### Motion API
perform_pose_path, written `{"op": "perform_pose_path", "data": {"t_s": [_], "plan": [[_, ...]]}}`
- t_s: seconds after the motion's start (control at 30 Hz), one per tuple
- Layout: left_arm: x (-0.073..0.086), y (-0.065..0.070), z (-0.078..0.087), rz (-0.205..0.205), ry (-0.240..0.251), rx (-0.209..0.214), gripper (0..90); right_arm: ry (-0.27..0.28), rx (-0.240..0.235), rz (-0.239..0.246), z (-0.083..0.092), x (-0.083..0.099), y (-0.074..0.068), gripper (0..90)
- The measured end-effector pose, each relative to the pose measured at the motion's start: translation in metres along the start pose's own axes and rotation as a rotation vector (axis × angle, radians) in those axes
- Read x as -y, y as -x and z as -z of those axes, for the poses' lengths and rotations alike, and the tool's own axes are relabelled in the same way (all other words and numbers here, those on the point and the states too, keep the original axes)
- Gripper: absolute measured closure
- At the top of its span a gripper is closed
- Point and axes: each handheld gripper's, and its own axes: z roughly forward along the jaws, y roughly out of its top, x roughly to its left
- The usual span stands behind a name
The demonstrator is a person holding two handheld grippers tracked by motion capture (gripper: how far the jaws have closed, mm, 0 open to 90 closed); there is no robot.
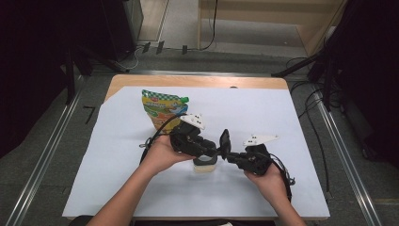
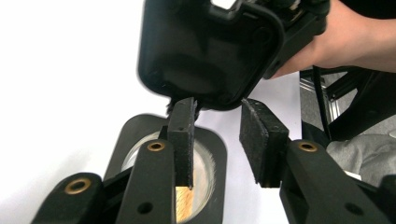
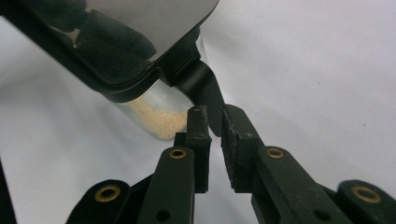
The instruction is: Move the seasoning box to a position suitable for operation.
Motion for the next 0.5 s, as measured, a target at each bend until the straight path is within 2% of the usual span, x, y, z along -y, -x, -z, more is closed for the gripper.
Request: {"op": "perform_pose_path", "data": {"t_s": [0.1,0.23,0.3,0.43,0.5], "plan": [[0.003,-0.004,0.007,0.011,0.013,0.001,65.3,0.006,-0.014,-0.016,0.003,0.000,-0.004,78.3],[0.009,-0.008,0.017,0.006,0.029,-0.019,66.0,0.007,-0.034,-0.012,0.007,0.001,-0.010,73.1],[0.012,-0.011,0.022,0.019,0.032,-0.022,65.5,0.008,-0.039,-0.010,0.009,0.001,-0.014,70.6],[0.018,-0.016,0.034,0.077,0.029,-0.030,58.2,0.023,-0.046,-0.015,0.011,0.000,-0.022,59.6],[0.021,-0.019,0.041,0.111,0.042,-0.046,54.4,0.023,-0.050,-0.011,0.013,0.001,-0.024,57.0]]}}
